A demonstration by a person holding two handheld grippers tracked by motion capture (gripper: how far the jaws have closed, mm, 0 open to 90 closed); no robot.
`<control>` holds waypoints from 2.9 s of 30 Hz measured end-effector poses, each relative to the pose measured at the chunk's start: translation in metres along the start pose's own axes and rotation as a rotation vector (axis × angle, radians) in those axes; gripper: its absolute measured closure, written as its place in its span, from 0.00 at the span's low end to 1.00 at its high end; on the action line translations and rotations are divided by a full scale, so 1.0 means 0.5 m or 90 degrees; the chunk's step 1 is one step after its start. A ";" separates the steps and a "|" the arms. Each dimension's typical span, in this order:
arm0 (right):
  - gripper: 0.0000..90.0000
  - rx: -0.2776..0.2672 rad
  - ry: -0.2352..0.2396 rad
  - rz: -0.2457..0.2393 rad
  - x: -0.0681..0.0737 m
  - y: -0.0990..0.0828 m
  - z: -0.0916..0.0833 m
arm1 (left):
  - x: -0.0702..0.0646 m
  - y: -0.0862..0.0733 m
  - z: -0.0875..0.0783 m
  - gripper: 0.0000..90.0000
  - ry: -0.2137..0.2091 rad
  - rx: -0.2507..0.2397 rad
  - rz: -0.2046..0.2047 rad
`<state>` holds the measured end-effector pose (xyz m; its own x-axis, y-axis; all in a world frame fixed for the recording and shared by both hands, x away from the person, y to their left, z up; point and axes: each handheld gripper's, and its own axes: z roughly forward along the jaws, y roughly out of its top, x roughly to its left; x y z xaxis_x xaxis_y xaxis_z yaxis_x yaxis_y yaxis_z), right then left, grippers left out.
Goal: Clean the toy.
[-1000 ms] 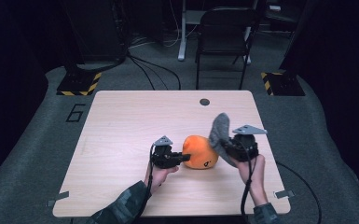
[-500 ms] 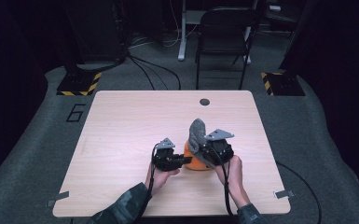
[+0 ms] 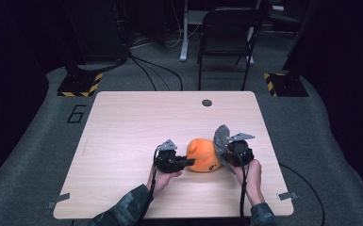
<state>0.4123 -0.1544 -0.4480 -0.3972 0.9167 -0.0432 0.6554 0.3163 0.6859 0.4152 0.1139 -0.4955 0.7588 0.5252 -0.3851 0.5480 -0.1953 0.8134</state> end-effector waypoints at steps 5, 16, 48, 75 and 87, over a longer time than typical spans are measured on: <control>0.80 0.041 0.008 0.036 -0.026 -0.025 0.040 | -0.002 -0.001 0.001 0.86 -0.004 0.000 0.008; 0.81 0.049 -0.020 0.030 -0.037 -0.019 0.035 | 0.002 0.000 -0.003 0.85 -0.005 0.000 0.010; 0.79 -0.040 0.045 0.005 0.002 0.000 -0.025 | 0.006 0.000 0.000 0.85 -0.011 0.002 0.014; 0.80 -0.112 0.050 0.011 0.007 0.040 -0.102 | 0.006 0.002 -0.001 0.85 -0.007 0.002 0.022; 0.81 -0.036 0.041 -0.018 0.045 0.026 -0.018 | 0.011 0.002 0.003 0.76 0.002 0.007 0.030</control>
<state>0.4063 -0.1317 -0.4334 -0.4568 0.8894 -0.0180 0.6062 0.3260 0.7254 0.4205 0.1155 -0.4972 0.7824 0.5181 -0.3457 0.5162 -0.2288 0.8253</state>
